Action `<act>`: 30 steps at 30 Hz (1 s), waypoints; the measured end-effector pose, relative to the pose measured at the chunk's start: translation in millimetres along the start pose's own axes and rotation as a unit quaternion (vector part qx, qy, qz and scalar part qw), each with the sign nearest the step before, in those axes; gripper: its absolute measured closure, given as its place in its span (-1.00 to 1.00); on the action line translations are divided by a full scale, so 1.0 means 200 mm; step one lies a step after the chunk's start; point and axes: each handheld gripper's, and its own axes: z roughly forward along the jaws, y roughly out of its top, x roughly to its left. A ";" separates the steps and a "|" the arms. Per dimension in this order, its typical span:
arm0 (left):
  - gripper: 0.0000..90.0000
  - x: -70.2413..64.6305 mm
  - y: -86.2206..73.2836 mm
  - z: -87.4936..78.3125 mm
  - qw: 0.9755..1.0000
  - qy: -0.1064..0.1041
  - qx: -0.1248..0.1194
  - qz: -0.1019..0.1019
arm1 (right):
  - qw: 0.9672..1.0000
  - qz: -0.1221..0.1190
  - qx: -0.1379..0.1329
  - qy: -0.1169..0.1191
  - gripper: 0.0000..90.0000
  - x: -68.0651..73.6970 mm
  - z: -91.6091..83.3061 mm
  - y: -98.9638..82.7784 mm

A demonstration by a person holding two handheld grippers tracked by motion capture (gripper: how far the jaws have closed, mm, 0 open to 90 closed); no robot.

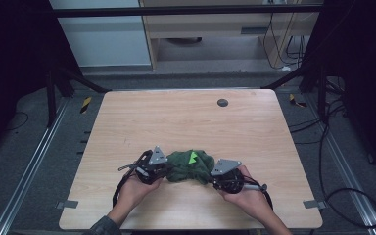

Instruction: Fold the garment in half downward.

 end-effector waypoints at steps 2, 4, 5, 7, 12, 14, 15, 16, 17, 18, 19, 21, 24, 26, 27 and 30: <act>0.97 -0.01 0.00 -0.02 1.000 0.005 -0.009 0.000 | 1.000 -0.001 -0.002 -0.001 0.79 0.01 0.00 0.00; 0.97 -0.02 -0.01 -0.03 1.000 0.005 -0.015 0.000 | 1.000 -0.002 -0.003 -0.003 0.78 0.02 0.00 -0.01; 0.97 -0.02 -0.01 -0.04 1.000 0.004 -0.015 0.000 | 1.000 -0.003 -0.002 -0.003 0.78 0.02 -0.01 -0.01; 0.97 -0.03 -0.02 -0.04 1.000 0.005 -0.013 0.005 | 1.000 -0.003 0.000 -0.003 0.76 0.03 -0.01 -0.01; 0.98 -0.05 -0.07 -0.03 1.000 0.003 -0.010 0.007 | 1.000 -0.008 -0.002 -0.002 0.79 0.04 -0.01 -0.01; 0.98 -0.05 -0.09 -0.03 1.000 0.003 -0.009 0.009 | 1.000 -0.009 -0.001 -0.004 0.79 0.04 0.00 -0.02; 0.98 -0.06 -0.10 -0.03 1.000 0.001 -0.009 0.008 | 1.000 -0.009 -0.001 -0.004 0.79 0.04 -0.01 -0.02; 0.98 -0.06 -0.11 -0.03 1.000 0.001 -0.008 0.009 | 1.000 -0.010 0.000 -0.005 0.79 0.04 -0.01 -0.02; 0.98 -0.06 -0.11 -0.03 1.000 0.001 -0.009 0.009 | 1.000 -0.007 0.001 -0.003 0.78 0.04 -0.01 -0.03; 0.98 -0.07 -0.12 -0.03 1.000 0.000 -0.007 0.011 | 1.000 -0.007 0.002 -0.003 0.77 0.04 -0.01 -0.03; 0.98 -0.08 -0.12 -0.03 1.000 -0.001 -0.007 0.013 | 1.000 -0.007 0.003 -0.003 0.77 0.04 -0.01 -0.03; 0.98 -0.09 -0.13 -0.04 1.000 0.002 -0.005 0.020 | 1.000 -0.009 0.003 -0.004 0.74 0.04 -0.01 -0.04; 0.98 -0.10 -0.15 -0.04 1.000 0.006 -0.012 0.016 | 1.000 -0.010 0.004 -0.006 0.71 0.05 -0.01 -0.04; 0.97 -0.11 -0.16 -0.04 1.000 0.008 -0.017 0.014 | 1.000 -0.005 -0.001 -0.008 0.65 0.06 -0.01 -0.05; 0.97 -0.11 -0.16 -0.05 1.000 0.008 -0.019 0.013 | 1.000 -0.005 -0.001 -0.008 0.65 0.06 -0.01 -0.05; 0.96 -0.11 -0.18 -0.06 1.000 0.005 -0.026 0.005 | 1.000 -0.003 -0.005 -0.007 0.64 0.06 -0.01 -0.06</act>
